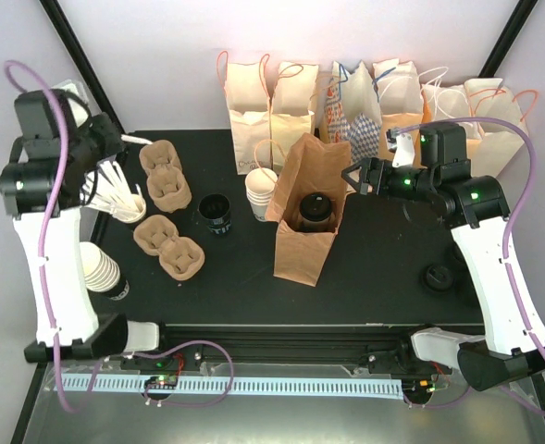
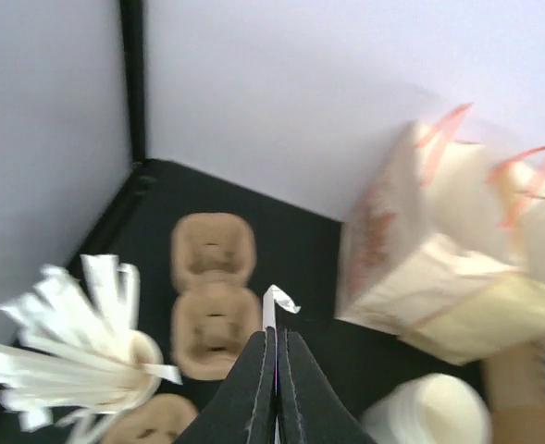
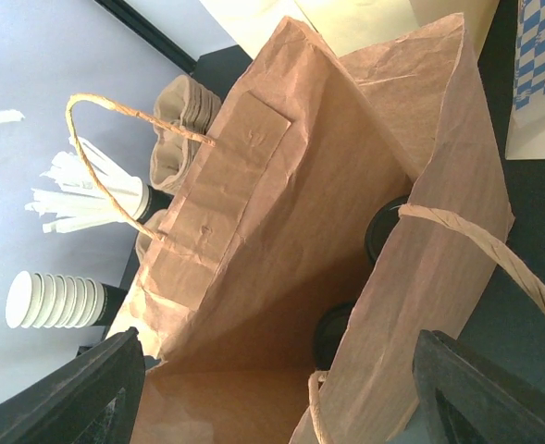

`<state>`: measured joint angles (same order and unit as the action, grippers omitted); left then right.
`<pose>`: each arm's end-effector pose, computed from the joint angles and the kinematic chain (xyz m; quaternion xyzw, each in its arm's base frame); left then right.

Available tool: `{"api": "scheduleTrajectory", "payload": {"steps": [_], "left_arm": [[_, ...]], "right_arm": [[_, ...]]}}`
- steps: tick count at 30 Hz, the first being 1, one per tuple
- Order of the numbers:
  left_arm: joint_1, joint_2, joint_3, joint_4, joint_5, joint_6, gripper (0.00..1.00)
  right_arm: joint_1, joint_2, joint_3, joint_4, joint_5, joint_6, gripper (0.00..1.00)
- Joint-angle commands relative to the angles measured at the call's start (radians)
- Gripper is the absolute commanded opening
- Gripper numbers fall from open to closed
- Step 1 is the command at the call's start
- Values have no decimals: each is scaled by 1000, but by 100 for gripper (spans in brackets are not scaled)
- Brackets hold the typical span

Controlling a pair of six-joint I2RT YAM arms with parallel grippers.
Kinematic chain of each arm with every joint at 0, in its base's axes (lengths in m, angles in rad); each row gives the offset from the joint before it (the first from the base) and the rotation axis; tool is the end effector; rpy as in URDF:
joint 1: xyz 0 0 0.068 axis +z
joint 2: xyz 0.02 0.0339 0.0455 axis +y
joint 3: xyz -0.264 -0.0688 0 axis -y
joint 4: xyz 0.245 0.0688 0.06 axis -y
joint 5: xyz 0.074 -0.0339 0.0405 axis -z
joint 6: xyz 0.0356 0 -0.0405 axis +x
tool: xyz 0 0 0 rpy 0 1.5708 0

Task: Pack the takeout coffee

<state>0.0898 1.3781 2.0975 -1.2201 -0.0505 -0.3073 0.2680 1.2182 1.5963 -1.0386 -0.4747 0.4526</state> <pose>0.2093 0.0206 0.5266 -0.1822 0.8405 -0.0337 0.5091 0.2057 0.0734 0.4426 -0.0225 0.8788 0.3483 0.3254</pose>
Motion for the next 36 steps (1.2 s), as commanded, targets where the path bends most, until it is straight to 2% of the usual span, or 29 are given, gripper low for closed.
{"api": "scheduleTrajectory", "payload": {"steps": [1,3,5,7,9,15,19,24,30,36], "left_arm": [[-8,-133,-166,182,366,-244,2],[-42,-246,-359,410,518,-423,1],[-105,-318,-502,639,586,-528,2],[-186,-346,-549,749,591,-560,2],[-272,-334,-524,775,588,-530,2],[-512,-262,-329,640,491,-258,1],[-630,-224,-293,540,427,-143,1],[-798,-138,-236,431,303,-15,2],[-890,-14,-158,294,170,83,1],[-909,63,-126,227,169,130,1]], "right_arm": [[4,-1,-14,11,-19,14,82],[4,-3,-23,11,-19,21,82],[4,-6,-25,7,-14,24,81],[3,-12,-23,3,-1,29,81],[4,-19,-17,-3,14,29,82],[2,-39,-5,-21,70,39,82],[2,-64,21,-19,131,43,82],[2,-94,20,45,85,68,82],[2,-138,-20,139,27,114,82],[2,-176,-11,183,43,121,82]]}}
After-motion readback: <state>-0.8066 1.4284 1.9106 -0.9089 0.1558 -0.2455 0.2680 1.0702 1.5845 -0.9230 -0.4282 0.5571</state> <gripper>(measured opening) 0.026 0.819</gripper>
